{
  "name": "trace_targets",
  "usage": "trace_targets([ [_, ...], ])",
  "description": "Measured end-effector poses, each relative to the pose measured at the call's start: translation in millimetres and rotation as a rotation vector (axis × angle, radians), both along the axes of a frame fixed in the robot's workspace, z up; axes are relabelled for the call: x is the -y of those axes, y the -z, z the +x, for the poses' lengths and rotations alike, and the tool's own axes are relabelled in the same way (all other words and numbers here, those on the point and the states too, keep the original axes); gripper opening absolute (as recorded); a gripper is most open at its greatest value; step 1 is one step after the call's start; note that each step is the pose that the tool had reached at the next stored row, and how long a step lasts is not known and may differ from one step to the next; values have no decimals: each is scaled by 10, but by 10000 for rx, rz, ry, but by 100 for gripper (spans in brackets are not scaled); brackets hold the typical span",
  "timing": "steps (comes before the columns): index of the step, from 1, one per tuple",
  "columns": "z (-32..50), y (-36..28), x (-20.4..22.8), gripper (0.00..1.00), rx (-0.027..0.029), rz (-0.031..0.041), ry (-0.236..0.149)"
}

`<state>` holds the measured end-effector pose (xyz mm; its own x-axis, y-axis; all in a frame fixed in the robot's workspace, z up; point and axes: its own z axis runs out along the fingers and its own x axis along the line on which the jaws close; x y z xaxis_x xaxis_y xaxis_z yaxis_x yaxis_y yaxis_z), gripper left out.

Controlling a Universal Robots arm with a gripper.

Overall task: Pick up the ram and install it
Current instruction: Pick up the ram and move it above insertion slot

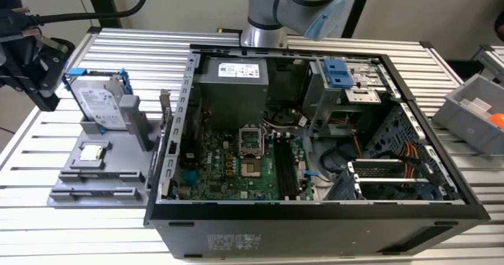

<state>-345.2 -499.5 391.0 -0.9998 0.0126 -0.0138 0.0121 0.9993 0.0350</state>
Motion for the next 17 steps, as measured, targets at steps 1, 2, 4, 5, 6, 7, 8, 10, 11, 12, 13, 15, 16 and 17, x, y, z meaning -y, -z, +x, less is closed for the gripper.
trace_targets([
  [1,0,0,0,0,-1,0,-3],
  [2,0,0,0,0,-2,0,-5],
  [4,0,-1,0,0,-5,0,-10],
  [5,0,0,0,0,-5,0,-18],
  [6,0,0,0,0,-5,-1,-34],
  [7,0,0,0,0,-5,0,-58],
  [8,0,0,0,0,-5,-1,-86],
  [10,0,-1,0,0,-5,0,-176],
  [11,0,0,0,0,-5,0,-219],
  [12,0,0,0,0,-5,0,-261],
  [13,0,0,0,0,-4,0,-305],
  [15,0,0,0,0,-5,0,-379],
  [16,0,0,0,0,-4,0,-418],
  [17,0,-1,0,0,-5,-1,-461],
])
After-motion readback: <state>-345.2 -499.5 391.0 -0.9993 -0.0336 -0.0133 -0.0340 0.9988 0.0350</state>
